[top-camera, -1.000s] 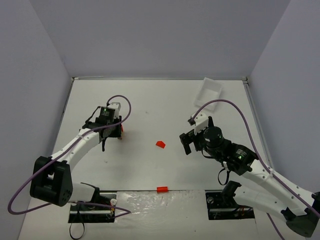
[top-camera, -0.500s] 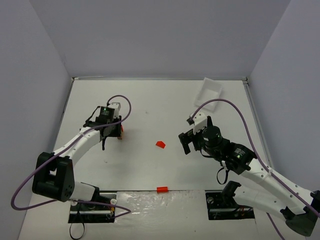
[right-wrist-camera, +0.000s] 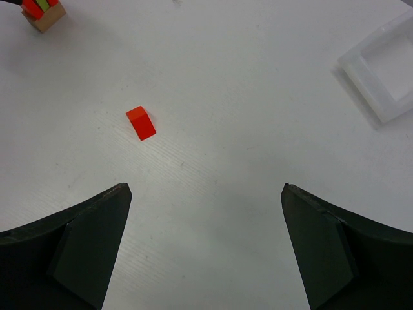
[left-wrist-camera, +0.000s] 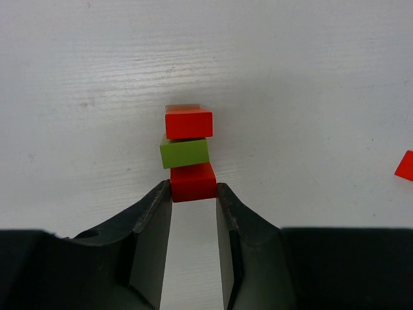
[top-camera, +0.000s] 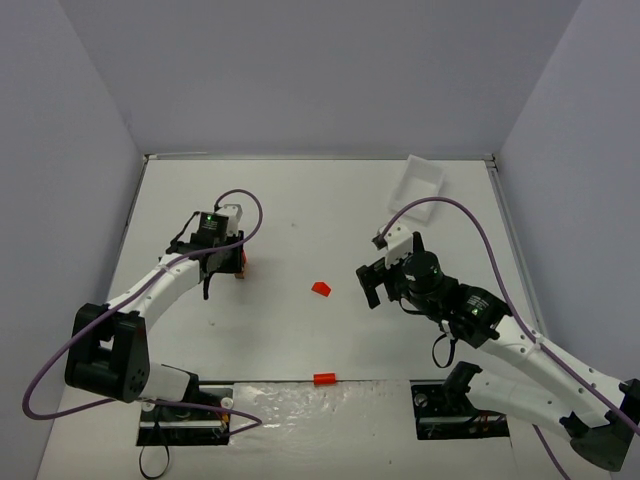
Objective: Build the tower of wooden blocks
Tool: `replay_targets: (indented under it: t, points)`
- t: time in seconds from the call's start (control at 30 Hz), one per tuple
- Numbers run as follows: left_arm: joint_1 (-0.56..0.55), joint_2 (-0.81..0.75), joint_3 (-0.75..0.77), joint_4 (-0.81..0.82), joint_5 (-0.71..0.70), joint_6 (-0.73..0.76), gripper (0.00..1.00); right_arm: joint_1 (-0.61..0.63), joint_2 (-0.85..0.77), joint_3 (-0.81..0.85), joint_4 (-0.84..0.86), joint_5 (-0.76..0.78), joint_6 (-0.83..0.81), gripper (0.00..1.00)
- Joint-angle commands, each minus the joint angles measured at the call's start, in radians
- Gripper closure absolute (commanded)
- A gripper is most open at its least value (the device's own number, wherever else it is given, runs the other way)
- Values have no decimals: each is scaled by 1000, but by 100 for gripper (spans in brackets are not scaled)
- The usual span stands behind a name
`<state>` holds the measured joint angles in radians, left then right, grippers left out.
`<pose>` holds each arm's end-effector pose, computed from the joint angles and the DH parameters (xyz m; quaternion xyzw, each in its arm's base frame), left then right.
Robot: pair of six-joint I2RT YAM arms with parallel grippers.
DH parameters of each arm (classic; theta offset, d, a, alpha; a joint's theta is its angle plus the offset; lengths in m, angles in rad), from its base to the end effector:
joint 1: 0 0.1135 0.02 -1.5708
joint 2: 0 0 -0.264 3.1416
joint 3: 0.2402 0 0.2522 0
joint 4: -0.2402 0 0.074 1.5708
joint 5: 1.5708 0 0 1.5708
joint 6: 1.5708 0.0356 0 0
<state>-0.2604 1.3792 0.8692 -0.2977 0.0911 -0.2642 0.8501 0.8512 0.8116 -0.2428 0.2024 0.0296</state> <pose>0.2779 -0.0774 0.2263 0.0152 0.9272 -0.1373 0.3483 0.1358 0.1438 0.3320 -0.2616 0.7537 0.1813 0.5750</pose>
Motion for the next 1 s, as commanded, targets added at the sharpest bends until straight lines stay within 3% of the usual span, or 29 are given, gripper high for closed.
replay_targets:
  t: [0.0, 0.83, 0.97]
  points:
    - [7, -18, 22, 34, 13, 16, 100, -6, 17, 49, 65, 17, 16, 0]
    - [7, 12, 42, 38, -2, 23, 100, -6, 23, 43, 73, 5, 24, 0]
    - [6, 10, 44, 33, -6, 23, 95, -6, 23, 42, 73, 4, 23, 0]
